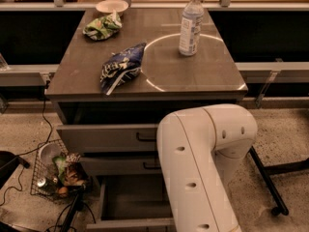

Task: Open bottom drawer

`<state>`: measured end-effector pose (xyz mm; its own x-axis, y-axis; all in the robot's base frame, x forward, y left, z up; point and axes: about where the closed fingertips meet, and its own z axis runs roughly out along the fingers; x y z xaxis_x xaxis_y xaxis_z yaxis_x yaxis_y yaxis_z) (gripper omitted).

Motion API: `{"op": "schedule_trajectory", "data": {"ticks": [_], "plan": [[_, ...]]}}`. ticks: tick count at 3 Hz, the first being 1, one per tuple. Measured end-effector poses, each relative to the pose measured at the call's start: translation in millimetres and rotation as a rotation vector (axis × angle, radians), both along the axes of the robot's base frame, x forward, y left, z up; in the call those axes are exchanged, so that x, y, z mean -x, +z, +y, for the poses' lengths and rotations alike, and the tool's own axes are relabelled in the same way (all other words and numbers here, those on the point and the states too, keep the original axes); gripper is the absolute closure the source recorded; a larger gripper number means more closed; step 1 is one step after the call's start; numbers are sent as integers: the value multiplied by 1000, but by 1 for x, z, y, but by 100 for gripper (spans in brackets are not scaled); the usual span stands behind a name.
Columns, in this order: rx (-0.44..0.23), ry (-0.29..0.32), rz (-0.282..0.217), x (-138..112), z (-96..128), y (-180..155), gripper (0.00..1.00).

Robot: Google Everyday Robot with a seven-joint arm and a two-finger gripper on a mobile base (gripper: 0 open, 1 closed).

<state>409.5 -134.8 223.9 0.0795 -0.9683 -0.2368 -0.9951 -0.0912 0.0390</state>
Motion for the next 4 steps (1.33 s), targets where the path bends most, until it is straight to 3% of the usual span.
{"op": "schedule_trajectory", "data": {"ticks": [1,2,3,4], "plan": [[28,-18,-18,-11,-4,-1,100],[46,-43,-92,-42,-15,-6,100],[40,-62,-150,-54,-28,-19,100],[19,-77,-144,-42,-35,-44,100]]}}
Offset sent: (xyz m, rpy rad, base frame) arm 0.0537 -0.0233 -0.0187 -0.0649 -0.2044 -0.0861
